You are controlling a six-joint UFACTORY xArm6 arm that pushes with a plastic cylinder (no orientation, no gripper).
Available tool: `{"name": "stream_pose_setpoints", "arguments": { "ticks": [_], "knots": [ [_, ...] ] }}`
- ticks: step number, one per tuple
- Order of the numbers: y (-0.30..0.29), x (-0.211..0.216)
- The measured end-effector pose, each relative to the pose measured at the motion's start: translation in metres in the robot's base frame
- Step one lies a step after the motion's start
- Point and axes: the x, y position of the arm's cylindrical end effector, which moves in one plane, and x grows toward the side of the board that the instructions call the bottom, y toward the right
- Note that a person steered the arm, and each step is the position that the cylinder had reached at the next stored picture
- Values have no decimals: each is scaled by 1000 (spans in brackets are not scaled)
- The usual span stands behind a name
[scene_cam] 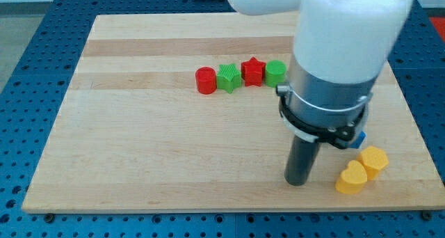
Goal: Push the blue cube along with the blue triangle into the yellow hexagon
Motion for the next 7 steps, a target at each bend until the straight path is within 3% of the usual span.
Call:
{"name": "stream_pose_setpoints", "arguments": {
  "ticks": [3,4,5,6,7],
  "knots": [
    [67,6],
    [59,6],
    [14,1],
    [-33,-49],
    [-48,-125]
  ]
}}
